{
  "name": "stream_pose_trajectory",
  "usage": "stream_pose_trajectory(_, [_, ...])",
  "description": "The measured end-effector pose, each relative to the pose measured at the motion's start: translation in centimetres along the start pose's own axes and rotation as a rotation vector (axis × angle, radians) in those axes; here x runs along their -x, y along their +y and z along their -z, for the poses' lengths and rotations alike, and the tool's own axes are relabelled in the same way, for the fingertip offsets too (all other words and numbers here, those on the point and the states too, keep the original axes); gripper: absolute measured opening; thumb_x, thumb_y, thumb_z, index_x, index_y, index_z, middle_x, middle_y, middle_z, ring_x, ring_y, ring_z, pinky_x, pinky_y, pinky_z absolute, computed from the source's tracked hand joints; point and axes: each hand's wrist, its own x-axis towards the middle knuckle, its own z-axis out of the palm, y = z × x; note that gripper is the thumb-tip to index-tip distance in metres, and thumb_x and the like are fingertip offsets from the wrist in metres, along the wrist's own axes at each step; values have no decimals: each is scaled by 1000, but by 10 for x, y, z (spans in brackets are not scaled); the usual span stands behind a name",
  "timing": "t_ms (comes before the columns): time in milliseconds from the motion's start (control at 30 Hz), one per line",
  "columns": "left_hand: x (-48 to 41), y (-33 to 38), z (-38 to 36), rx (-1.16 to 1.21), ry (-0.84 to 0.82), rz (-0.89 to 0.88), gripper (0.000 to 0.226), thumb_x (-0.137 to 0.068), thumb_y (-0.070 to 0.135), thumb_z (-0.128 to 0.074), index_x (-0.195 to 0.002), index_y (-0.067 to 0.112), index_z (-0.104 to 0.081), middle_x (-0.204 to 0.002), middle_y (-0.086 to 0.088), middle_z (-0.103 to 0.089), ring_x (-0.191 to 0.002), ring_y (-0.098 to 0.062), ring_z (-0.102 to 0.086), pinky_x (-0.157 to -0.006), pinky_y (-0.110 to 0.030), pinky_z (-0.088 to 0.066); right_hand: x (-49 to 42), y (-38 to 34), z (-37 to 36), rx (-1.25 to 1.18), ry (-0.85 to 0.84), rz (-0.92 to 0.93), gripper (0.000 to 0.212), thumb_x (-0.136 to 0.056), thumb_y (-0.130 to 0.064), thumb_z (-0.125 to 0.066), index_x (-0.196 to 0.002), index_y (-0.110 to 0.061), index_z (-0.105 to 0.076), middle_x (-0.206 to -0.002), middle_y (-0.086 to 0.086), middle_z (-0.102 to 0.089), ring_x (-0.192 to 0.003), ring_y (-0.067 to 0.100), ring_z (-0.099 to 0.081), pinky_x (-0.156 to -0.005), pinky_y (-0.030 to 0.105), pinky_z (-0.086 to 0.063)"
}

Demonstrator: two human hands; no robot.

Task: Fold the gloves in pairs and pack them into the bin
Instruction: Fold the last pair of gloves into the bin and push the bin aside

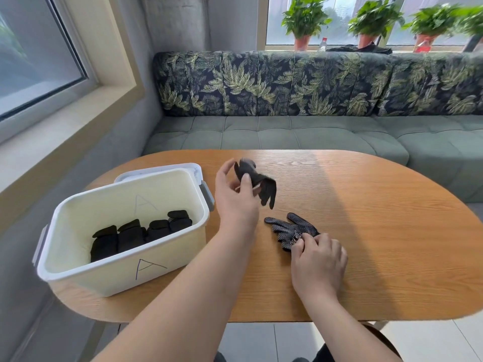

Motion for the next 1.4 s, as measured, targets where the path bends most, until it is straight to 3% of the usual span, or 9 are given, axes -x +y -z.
stream_pose_trajectory(233, [33,-93,40,-253,129,291,67,-89,21,-56,-143,57,-36,-136,7,-65,-106,-21,-75,-101,-47,-60,0,-3,-1,16,33,-6,43,-95,-37,-41,-106,-18,-77,-101,10,-64,-101,37,-54,-107,54,-39])
stream_pose_trajectory(367, [51,-84,47,-464,-44,229,73,-92,21,-56,-152,55,-30,-103,21,-70,-80,-18,-79,-93,-48,-62,-1,-4,-2,21,27,-9,42,-94,-37,-42,-107,-18,-77,-102,11,-64,-101,36,-53,-107,53,-38])
stream_pose_trajectory(500, [54,-71,59,-862,-158,-20,39,-104,36,-57,-142,31,-52,-76,6,-72,-78,-13,-70,-82,-38,-57,0,-4,-1,24,6,-19,42,-93,-35,-41,-108,-17,-76,-102,11,-64,-101,36,-54,-103,53,-38])
stream_pose_trajectory(667, [42,-95,78,-1281,-456,-723,41,-102,39,-53,-138,21,-62,-139,-3,-55,-135,-26,-48,-114,-40,-43,0,-3,2,-106,-39,92,45,-91,-29,-50,-129,-17,-72,-107,7,-69,-102,33,-61,-96,48,-45])
stream_pose_trajectory(833, [32,-115,96,-1555,-643,-650,68,-105,57,-33,-159,17,-46,-170,-7,-38,-159,-31,-31,-130,-47,-27,7,-1,12,-333,-176,372,56,-79,-17,-71,-134,-23,-66,-120,-8,-62,-115,18,-54,-99,35,-50])
stream_pose_trajectory(967, [36,-109,98,-1538,-654,-587,75,-108,59,-27,-171,19,-16,-179,1,-12,-165,-19,-3,-134,-37,-3,6,-1,8,-299,-139,273,49,-78,-14,-72,-126,-19,-69,-118,-4,-62,-114,22,-54,-98,38,-51])
stream_pose_trajectory(1100, [40,-104,96,-1493,-608,-552,73,-109,54,-33,-169,13,-23,-178,-4,-10,-165,-20,1,-132,-33,3,4,-1,8,-251,-83,205,28,-87,-7,-71,-113,-16,-74,-107,-1,-69,-107,27,-60,-90,40,-52])
stream_pose_trajectory(1267, [42,-110,100,-1440,-535,-700,53,-99,42,-48,-139,13,-64,-150,-6,-58,-147,-27,-46,-124,-43,-38,-11,-15,42,-270,46,233,17,-92,-14,-67,-106,-20,-75,-100,-4,-68,-90,27,-65,-71,36,-50])
stream_pose_trajectory(1400, [44,-108,101,-1409,-508,-776,35,-97,36,-54,-122,16,-70,-129,-2,-59,-128,-26,-51,-107,-40,-46,-59,-35,75,-288,58,230,15,-94,-21,-62,-101,-23,-75,-104,-4,-70,-83,30,-65,-67,31,-41])
